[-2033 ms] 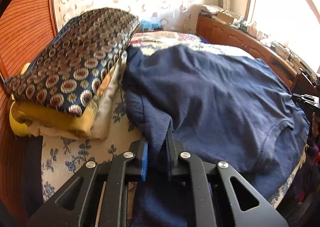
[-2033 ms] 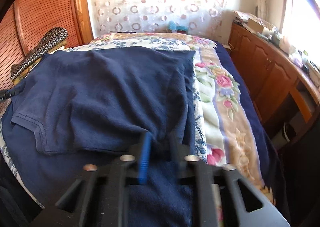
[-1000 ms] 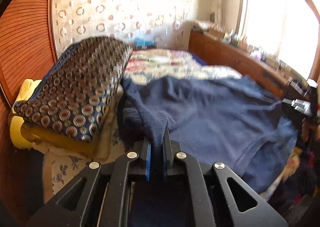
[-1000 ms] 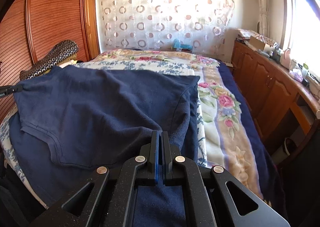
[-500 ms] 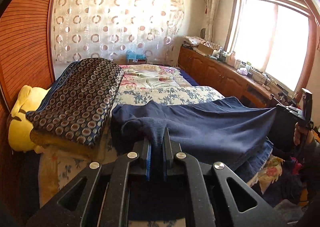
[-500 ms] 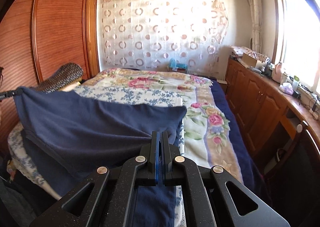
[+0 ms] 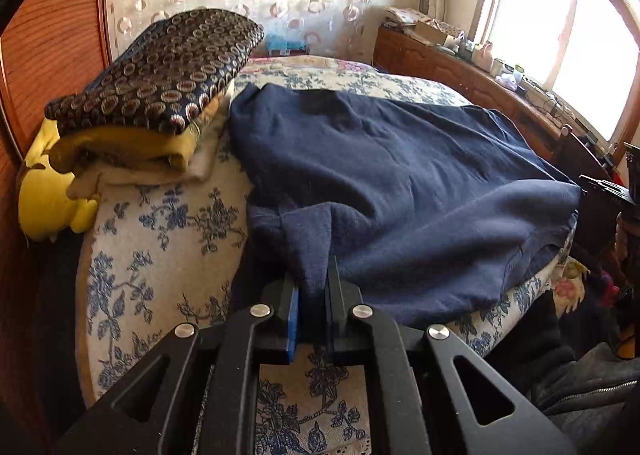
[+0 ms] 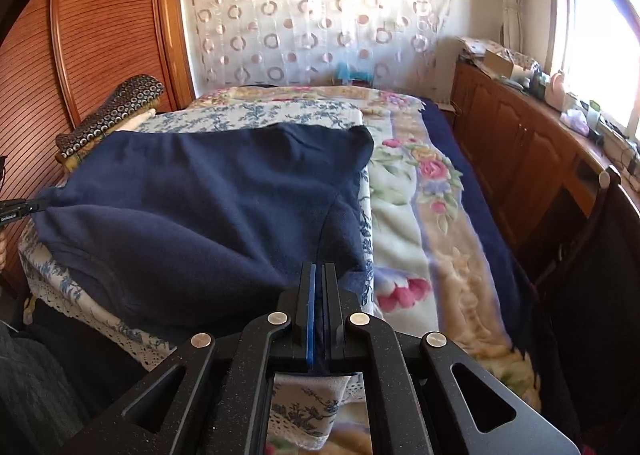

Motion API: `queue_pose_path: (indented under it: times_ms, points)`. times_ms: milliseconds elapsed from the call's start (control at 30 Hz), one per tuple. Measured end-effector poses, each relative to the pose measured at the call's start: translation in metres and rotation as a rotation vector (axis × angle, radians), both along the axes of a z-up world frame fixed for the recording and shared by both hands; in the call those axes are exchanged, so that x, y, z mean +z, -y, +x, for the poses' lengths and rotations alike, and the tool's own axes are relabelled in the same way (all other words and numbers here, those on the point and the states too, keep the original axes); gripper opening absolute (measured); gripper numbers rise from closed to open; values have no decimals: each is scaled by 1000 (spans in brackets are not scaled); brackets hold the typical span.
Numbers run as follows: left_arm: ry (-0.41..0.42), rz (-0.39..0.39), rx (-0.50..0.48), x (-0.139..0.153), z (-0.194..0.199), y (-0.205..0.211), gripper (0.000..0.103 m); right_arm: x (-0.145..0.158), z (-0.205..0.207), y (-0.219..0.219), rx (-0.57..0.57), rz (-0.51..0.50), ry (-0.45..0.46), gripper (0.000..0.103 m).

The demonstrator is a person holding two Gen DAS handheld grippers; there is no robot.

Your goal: Fold small clothes

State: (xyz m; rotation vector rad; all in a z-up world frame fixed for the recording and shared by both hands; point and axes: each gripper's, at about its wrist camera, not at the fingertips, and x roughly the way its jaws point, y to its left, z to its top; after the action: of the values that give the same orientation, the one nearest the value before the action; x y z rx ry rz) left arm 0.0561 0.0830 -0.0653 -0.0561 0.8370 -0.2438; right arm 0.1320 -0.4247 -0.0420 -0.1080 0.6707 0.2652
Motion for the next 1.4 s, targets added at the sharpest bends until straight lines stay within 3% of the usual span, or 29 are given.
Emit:
queue_pose_path:
  times_ms: [67,133,200,233,300,367,533,867,1100,1267,1300,1400]
  points:
    - [-6,6,-2,-2,-2,1,18,2,2,-2,-6,-1,-4,7]
    - [-7,10,2,-3,-5,0,25,6,4,-4,-18,-11,4,22]
    - [-2,6,3,-4,-5,-2,47,15,2,-5,-25,-8,14,31]
    - [2,1,4,-4,-5,-4,49,16,-1,-6,-30,-8,21,34]
    - [7,2,12,-4,-5,-5,68,15,-3,-8,-27,-5,34,36]
    - [12,6,19,-3,-4,-5,74,14,-5,-17,-9,-4,38,37]
    - [3,22,36,-7,-1,-5,74,10,-11,-50,81,23,36,39]
    - [-26,29,43,-21,3,-2,74,-17,-14,-146,345,69,-63,39]
    - [-19,29,46,-22,3,-2,74,-44,-1,-202,485,22,-120,39]
    - [-11,30,50,-23,1,-3,74,-55,11,-223,494,-32,-113,39]
    - [-10,31,51,-24,1,-3,74,-55,12,-224,492,-36,-111,36]
    - [-6,31,56,-24,1,-3,74,-54,3,-226,482,-66,-87,4]
